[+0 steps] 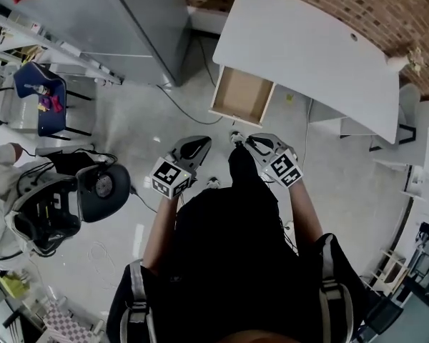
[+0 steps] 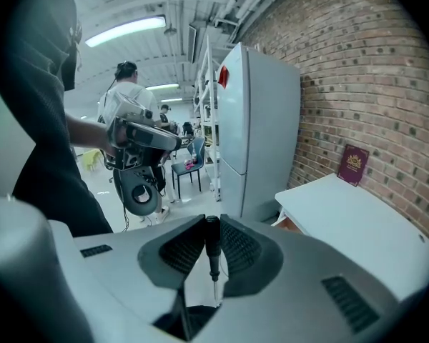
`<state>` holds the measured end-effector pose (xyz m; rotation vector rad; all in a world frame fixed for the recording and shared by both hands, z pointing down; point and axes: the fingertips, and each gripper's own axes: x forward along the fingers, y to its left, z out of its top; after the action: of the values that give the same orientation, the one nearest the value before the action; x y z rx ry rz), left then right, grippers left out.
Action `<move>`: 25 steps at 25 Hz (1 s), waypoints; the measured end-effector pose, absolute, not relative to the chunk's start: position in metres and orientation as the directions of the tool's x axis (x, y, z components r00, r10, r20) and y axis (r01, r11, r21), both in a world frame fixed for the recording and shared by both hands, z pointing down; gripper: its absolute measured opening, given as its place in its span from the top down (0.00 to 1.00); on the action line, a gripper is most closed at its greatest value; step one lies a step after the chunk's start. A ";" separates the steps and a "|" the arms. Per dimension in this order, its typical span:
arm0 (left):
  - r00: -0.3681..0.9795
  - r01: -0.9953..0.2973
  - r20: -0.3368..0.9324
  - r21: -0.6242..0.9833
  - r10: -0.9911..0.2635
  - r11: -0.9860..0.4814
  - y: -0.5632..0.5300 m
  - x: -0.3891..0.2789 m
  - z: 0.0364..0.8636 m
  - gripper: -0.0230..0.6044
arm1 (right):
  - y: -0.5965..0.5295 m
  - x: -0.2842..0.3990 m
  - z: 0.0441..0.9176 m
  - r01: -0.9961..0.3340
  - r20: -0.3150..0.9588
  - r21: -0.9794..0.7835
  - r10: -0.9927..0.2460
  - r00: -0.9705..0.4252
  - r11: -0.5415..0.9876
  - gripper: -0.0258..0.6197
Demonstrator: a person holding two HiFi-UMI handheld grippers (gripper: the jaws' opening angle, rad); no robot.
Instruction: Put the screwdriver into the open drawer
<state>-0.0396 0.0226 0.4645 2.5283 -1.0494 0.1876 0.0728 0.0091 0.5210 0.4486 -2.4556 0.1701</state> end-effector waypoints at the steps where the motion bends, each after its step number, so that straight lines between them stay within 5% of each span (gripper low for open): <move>1: 0.709 -0.705 0.275 0.309 -0.650 -0.638 0.018 -0.038 0.466 0.94 | 0.003 0.074 0.524 -0.354 0.611 -0.018 -0.270 -0.744 0.935 0.77; 25: 0.683 -0.729 0.374 0.407 -0.628 -0.550 -0.050 -0.017 0.537 0.94 | -0.096 0.086 0.631 -0.258 0.700 -0.136 -0.091 -0.708 0.956 0.77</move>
<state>-0.0172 -0.0502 0.5366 2.3554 -1.0417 0.2485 0.0856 -0.0958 0.6309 0.2445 -2.3531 0.2891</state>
